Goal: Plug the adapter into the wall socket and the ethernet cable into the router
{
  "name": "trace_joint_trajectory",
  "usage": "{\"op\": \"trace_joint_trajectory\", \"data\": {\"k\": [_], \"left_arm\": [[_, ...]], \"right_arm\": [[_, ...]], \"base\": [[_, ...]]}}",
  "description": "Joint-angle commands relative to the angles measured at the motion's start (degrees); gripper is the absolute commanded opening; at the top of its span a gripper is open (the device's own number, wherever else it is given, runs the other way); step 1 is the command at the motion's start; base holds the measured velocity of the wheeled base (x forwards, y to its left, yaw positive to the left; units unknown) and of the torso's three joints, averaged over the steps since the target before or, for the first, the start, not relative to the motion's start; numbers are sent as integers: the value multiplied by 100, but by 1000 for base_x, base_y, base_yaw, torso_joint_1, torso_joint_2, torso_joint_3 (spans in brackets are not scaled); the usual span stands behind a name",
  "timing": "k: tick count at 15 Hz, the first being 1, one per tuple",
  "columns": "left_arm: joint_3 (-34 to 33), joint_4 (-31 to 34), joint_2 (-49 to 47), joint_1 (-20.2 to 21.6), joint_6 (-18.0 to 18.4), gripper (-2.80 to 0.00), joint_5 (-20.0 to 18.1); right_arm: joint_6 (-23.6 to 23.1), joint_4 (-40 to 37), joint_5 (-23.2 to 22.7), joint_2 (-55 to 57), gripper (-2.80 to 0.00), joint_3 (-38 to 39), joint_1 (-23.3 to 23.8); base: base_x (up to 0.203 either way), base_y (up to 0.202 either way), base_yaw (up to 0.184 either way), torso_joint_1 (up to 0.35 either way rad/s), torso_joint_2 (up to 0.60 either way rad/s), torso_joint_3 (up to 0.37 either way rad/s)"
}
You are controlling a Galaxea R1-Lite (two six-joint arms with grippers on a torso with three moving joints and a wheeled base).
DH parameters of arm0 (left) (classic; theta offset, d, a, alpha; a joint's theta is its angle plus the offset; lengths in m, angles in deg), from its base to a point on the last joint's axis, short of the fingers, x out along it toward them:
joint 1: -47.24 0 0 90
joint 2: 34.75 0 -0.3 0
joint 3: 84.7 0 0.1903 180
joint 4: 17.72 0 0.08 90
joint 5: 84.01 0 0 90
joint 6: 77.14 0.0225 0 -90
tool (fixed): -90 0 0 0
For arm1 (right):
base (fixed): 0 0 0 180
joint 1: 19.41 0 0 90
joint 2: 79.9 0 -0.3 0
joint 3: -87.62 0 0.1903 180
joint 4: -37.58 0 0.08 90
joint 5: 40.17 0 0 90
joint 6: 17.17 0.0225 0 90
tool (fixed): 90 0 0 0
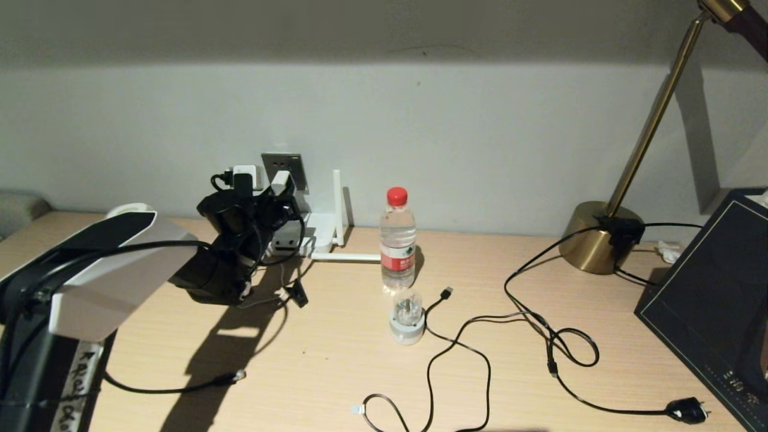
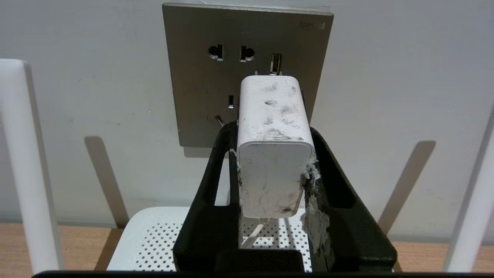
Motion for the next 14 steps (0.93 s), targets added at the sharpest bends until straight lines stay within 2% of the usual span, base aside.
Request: {"op": "trace_joint_trajectory", "data": {"k": [1,10,14], "left_arm": [[-115,-86,84,29,3,-280,3],[-82,-42,58,196,-6,-280,-78],[250,160,2,189,-6,-280,-85]], "right_arm": [[-4,5,-2,9,-280,205,-1],[-4,5,-2,9,-280,205,-1],[-4,5,-2,9,-280,205,-1]], "base": [[0,0,0,0,0,0],[0,0,0,0,0,0],[0,0,0,0,0,0]]}}
